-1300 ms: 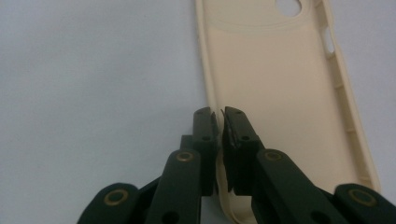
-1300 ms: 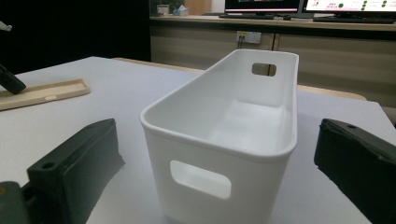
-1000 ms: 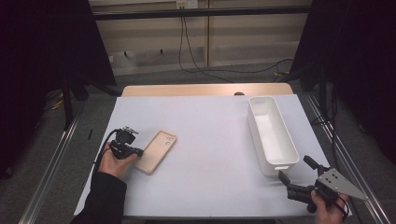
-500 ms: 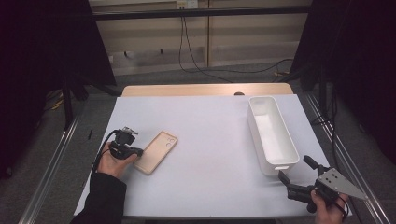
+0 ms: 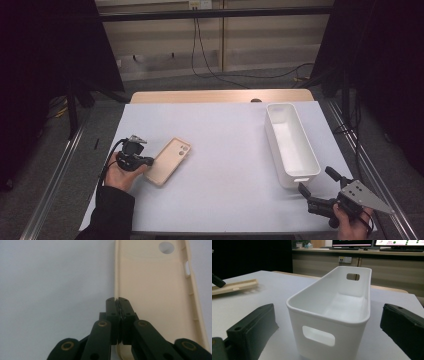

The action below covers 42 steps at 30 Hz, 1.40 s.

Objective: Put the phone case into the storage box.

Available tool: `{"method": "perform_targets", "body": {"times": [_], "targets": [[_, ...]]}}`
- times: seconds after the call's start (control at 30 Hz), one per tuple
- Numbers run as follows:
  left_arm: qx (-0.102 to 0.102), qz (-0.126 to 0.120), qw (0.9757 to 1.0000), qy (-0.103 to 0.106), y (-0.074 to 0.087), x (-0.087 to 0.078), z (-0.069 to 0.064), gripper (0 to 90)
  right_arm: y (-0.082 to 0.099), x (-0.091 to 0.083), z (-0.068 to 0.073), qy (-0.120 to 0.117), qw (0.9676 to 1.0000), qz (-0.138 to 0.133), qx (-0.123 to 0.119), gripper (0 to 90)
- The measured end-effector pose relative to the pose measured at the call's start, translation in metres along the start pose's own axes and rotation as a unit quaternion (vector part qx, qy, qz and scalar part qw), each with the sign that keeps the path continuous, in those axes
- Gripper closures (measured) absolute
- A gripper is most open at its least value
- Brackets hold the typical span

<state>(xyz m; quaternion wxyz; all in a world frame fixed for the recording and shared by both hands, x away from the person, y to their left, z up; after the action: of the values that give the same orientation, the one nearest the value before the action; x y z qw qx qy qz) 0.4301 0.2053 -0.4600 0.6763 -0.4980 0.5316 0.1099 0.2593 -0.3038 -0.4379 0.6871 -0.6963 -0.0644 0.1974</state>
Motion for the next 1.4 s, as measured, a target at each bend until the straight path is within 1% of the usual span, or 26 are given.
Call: {"method": "perform_targets", "body": {"times": [0.03,0.2,0.27,0.3,0.33,0.4,0.47,0.57,0.6,0.67,0.7,0.8,0.9,0.93,1.0,1.03,1.07,1.1,1.13,1.17,1.2,1.27,1.3,1.33,1.37,1.4], "targets": [[0.004,-0.008,1.0000,0.001,-0.001,-0.001,-0.001,88.1,0.000,0.000,0.000,0.000,1.0000,0.000,0.000,0.0],[-0.002,-0.039,0.9992,-0.004,-0.004,-0.005,0.000,88.1,0.000,-0.001,0.000,0.000,1.0000,-0.001,-0.001,0.0],[-0.004,-0.050,0.9987,0.000,-0.005,-0.007,0.000,88.0,0.000,-0.001,0.000,0.000,1.0000,-0.001,-0.001,0.0],[-0.014,-0.058,0.9982,0.000,-0.005,-0.007,-0.001,88.0,0.000,-0.001,0.000,0.000,1.0000,-0.001,0.000,0.0],[-0.009,-0.062,0.9980,-0.007,-0.005,-0.008,0.000,88.0,0.000,-0.001,0.000,0.000,1.0000,-0.001,-0.001,0.0],[-0.011,-0.071,0.9974,-0.005,-0.005,-0.009,-0.001,88.0,0.000,-0.001,0.000,0.000,1.0000,-0.001,-0.001,0.0],[-0.003,-0.083,0.9965,-0.009,-0.006,-0.010,-0.002,88.0,0.000,-0.001,0.000,0.000,1.0000,-0.001,-0.001,0.0],[0.004,-0.099,0.9950,-0.005,-0.006,-0.012,-0.005,88.0,0.000,-0.001,0.000,0.000,1.0000,0.000,-0.001,0.0],[0.002,-0.101,0.9949,0.000,-0.006,-0.010,-0.005,87.9,0.000,-0.001,0.000,0.001,1.0000,0.001,-0.001,0.0],[0.004,-0.098,0.9951,0.003,-0.004,-0.008,-0.006,87.9,0.000,-0.001,0.000,0.001,1.0000,0.000,0.000,0.0],[0.004,-0.098,0.9952,-0.002,-0.001,-0.004,-0.007,87.9,0.000,-0.001,0.000,0.001,1.0000,0.001,0.000,0.0],[0.001,-0.112,0.9937,-0.009,-0.001,-0.005,-0.006,87.8,0.000,-0.001,0.000,0.000,1.0000,0.001,0.000,0.0],[-0.004,-0.136,0.9906,-0.007,-0.003,-0.008,-0.008,87.8,0.000,0.000,0.000,0.001,1.0000,0.001,0.001,0.0],[-0.004,-0.136,0.9906,-0.007,-0.003,-0.008,-0.008,87.8,0.000,0.000,0.000,0.001,1.0000,0.001,0.000,0.0],[-0.005,-0.153,0.9882,-0.009,-0.005,-0.010,-0.012,87.8,0.000,0.000,0.000,0.001,1.0000,0.001,0.001,0.0],[-0.004,-0.166,0.9860,-0.008,-0.007,-0.011,-0.014,87.8,0.000,-0.001,0.000,0.001,1.0000,0.000,0.001,0.0],[-0.008,-0.171,0.9852,-0.009,-0.008,-0.012,-0.016,87.8,0.000,-0.001,0.000,0.001,1.0000,0.000,0.001,0.0],[-0.008,-0.171,0.9852,-0.009,-0.008,-0.012,-0.016,87.8,0.000,0.000,0.000,0.002,1.0000,-0.001,0.002,0.0],[-0.011,-0.185,0.9827,-0.007,-0.008,-0.013,-0.018,87.8,0.000,0.000,0.000,0.002,1.0000,-0.001,0.002,0.0],[-0.011,-0.185,0.9827,-0.007,-0.008,-0.013,-0.018,87.9,0.000,0.000,0.000,0.002,1.0000,-0.001,0.002,0.0],[-0.009,-0.192,0.9812,-0.009,-0.008,-0.015,-0.019,87.8,0.000,0.000,0.000,0.002,1.0000,-0.001,0.002,0.0],[-0.012,-0.199,0.9798,-0.009,-0.008,-0.016,-0.021,87.8,0.000,0.000,0.000,0.001,1.0000,-0.001,0.003,0.0],[-0.012,-0.199,0.9798,-0.009,-0.008,-0.016,-0.021,87.8,0.000,0.000,0.000,0.001,1.0000,-0.001,0.003,0.0],[-0.009,-0.206,0.9785,-0.007,-0.007,-0.019,-0.022,87.8,0.000,0.000,0.000,0.002,1.0000,-0.001,0.003,0.0],[-0.009,-0.206,0.9785,-0.007,-0.007,-0.019,-0.022,87.8,-0.001,0.000,0.000,0.002,1.0000,-0.002,0.003,0.0],[-0.010,-0.212,0.9773,0.000,-0.007,-0.020,-0.026,87.8,-0.001,0.000,0.000,0.002,1.0000,-0.002,0.003,0.0]]}}
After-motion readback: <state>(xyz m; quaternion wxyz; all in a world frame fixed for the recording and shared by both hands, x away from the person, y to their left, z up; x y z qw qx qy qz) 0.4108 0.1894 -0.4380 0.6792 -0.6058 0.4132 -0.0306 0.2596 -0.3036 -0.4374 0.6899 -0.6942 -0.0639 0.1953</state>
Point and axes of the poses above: each handheld gripper's, and its own axes: x roughly forward along the jaws, y roughly out of its underside, z roughly to its left, the point moved 5 cm from there along x, roughly forward along the jaws
